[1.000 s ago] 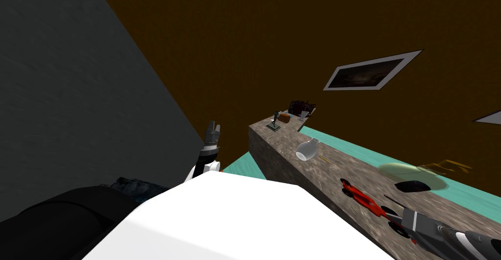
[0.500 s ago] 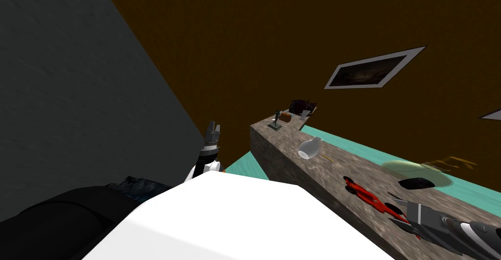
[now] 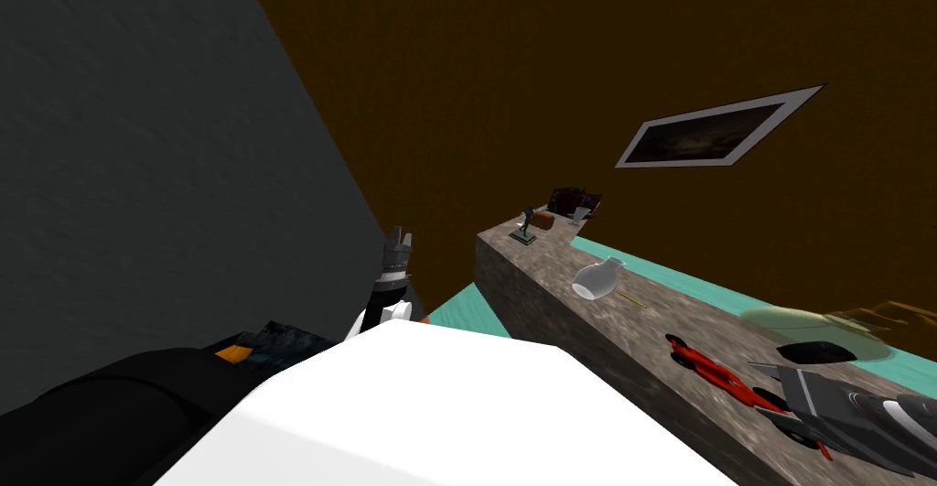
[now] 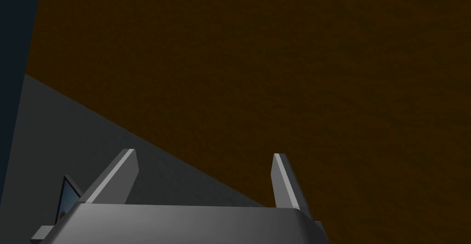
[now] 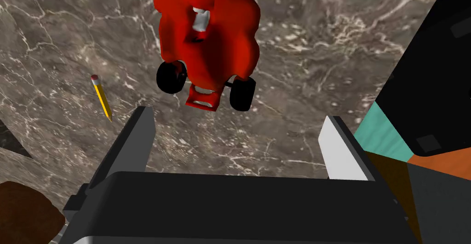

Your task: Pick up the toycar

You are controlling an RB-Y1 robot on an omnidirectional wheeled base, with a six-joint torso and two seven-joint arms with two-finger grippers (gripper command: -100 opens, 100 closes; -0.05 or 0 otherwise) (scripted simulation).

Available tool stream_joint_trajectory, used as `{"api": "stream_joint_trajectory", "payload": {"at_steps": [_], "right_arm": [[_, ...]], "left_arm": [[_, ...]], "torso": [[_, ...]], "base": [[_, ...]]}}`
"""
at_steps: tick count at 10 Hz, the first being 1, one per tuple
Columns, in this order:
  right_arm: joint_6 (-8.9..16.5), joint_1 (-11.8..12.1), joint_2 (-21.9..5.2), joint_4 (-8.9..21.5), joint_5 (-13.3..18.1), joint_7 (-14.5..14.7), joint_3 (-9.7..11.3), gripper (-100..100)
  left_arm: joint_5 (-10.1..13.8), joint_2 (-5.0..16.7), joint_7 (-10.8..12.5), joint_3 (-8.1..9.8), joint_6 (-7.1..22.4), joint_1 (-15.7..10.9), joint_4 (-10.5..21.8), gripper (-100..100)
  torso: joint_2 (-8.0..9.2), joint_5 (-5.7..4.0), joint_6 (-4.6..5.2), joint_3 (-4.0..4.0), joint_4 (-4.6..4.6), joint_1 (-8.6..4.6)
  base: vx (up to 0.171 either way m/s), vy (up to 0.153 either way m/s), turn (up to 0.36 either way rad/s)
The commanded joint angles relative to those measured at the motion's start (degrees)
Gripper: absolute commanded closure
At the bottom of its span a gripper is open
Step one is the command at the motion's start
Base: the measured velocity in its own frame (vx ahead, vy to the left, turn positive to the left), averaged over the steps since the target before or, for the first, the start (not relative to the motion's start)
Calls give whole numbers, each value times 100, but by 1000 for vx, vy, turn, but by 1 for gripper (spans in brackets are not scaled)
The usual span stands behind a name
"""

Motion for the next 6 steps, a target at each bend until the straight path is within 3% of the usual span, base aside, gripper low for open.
{"api": "stream_joint_trajectory", "payload": {"at_steps": [1,4,6], "right_arm": [[-177,34,-239,33,40,117,74,-100],[-461,8,-543,72,149,257,224,-100],[-656,1,-744,59,212,347,295,-100]], "left_arm": [[0,0,0,0,0,0,0,0],[0,0,0,0,0,0,0,0],[0,0,0,0,0,0,0,0]], "torso": [[0,0,0,0,0,0],[-7,2,-1,-5,-2,13],[-9,-1,1,-5,-2,-2]], "base": [[20,116,77],[24,123,57],[26,75,39]]}}
